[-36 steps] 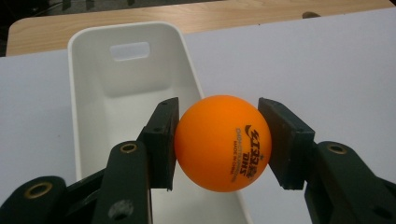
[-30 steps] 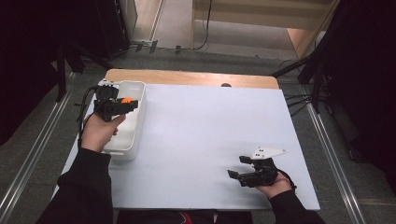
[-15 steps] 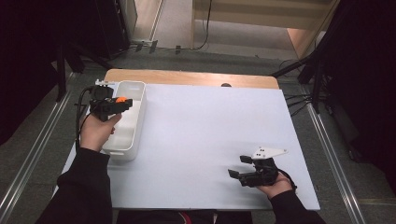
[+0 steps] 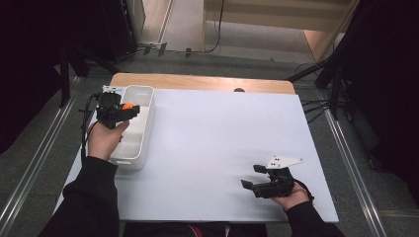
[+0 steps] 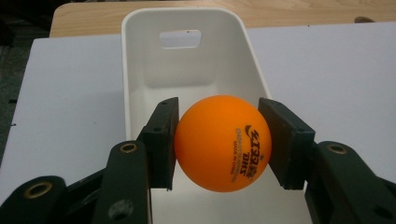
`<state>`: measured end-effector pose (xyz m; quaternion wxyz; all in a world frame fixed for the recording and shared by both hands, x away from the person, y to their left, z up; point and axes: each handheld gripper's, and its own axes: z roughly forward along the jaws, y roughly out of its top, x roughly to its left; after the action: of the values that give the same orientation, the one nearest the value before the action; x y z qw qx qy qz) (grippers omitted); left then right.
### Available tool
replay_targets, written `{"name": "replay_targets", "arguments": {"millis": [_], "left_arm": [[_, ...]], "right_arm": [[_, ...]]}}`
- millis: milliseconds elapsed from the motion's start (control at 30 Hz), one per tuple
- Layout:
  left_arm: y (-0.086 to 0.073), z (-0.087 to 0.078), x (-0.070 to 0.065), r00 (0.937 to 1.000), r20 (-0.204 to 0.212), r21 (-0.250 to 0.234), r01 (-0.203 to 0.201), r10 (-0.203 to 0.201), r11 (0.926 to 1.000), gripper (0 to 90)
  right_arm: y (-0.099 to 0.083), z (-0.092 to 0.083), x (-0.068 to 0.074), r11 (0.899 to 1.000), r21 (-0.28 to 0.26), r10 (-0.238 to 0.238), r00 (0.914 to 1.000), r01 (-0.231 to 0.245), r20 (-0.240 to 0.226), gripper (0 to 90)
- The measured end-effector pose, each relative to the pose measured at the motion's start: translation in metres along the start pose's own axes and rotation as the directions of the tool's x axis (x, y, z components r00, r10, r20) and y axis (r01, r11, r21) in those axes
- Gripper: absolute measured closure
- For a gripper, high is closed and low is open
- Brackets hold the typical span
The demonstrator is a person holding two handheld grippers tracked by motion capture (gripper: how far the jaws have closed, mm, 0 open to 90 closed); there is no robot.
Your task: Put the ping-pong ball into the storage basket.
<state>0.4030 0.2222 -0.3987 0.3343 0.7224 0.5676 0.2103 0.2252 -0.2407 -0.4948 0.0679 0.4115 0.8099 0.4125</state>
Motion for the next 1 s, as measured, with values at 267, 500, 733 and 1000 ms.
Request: {"name": "replay_targets", "arguments": {"millis": [267,500,733,1000], "left_arm": [[-0.004,0.008,0.0,1.0,0.002,0.005,0.01,-0.01,0.9999,50.7],[-0.008,0.014,-0.001,1.0,-0.008,0.014,0.001,0.0,0.9999,50.6],[-0.009,0.015,-0.002,0.9999,-0.014,0.009,0.004,-0.004,1.0,50.6],[-0.007,0.013,0.0,0.9997,0.021,0.015,0.01,-0.01,0.9998,46.4]], "right_arm": [[0.0,0.002,0.0,1.0,0.004,-0.011,0.9999,0.011,0.003,21.5],[0.0,0.002,0.001,1.0,0.009,-0.005,1.0,0.005,0.001,21.5],[0.0,0.002,0.001,1.0,0.012,-0.005,1.0,0.005,0.003,21.5],[0.0,0.003,0.001,1.0,0.017,-0.012,0.9999,0.012,0.001,21.5]]}}
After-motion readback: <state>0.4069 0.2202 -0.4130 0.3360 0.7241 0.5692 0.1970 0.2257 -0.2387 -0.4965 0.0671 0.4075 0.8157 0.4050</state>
